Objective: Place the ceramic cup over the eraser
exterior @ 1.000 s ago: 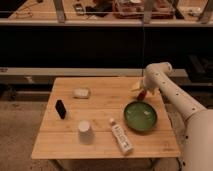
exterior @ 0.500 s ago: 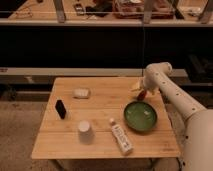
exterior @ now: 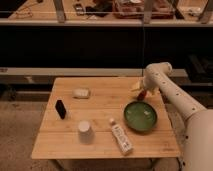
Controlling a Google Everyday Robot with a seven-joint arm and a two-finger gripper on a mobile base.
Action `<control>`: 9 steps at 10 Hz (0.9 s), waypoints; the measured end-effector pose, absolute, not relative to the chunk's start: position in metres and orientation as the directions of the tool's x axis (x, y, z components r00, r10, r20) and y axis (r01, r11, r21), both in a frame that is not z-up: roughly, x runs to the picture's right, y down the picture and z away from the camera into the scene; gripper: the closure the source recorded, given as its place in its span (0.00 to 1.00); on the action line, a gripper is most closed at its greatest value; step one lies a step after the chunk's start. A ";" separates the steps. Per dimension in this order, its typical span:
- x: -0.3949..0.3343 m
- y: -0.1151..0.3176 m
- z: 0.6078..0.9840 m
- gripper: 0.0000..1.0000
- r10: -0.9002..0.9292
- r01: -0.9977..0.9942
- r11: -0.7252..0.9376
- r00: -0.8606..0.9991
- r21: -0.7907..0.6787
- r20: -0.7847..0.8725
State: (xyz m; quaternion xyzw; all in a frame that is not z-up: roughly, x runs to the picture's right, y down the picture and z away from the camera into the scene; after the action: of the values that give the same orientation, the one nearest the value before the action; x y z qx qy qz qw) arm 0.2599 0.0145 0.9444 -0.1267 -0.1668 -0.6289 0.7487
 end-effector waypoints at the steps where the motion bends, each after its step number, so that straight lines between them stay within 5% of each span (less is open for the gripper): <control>1: 0.258 0.014 0.940 0.20 -0.898 0.985 0.170 0.147 0.021 0.414; 6: 0.186 0.020 0.852 0.20 -0.848 0.975 0.064 -0.058 0.211 0.527; 9: 0.133 0.037 0.816 0.20 -0.860 0.932 -0.082 -0.245 0.354 0.447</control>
State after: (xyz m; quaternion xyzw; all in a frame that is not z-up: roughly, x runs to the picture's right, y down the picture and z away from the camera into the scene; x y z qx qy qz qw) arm 0.1331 0.0371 0.8156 -0.0611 -0.2922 -0.7330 0.6112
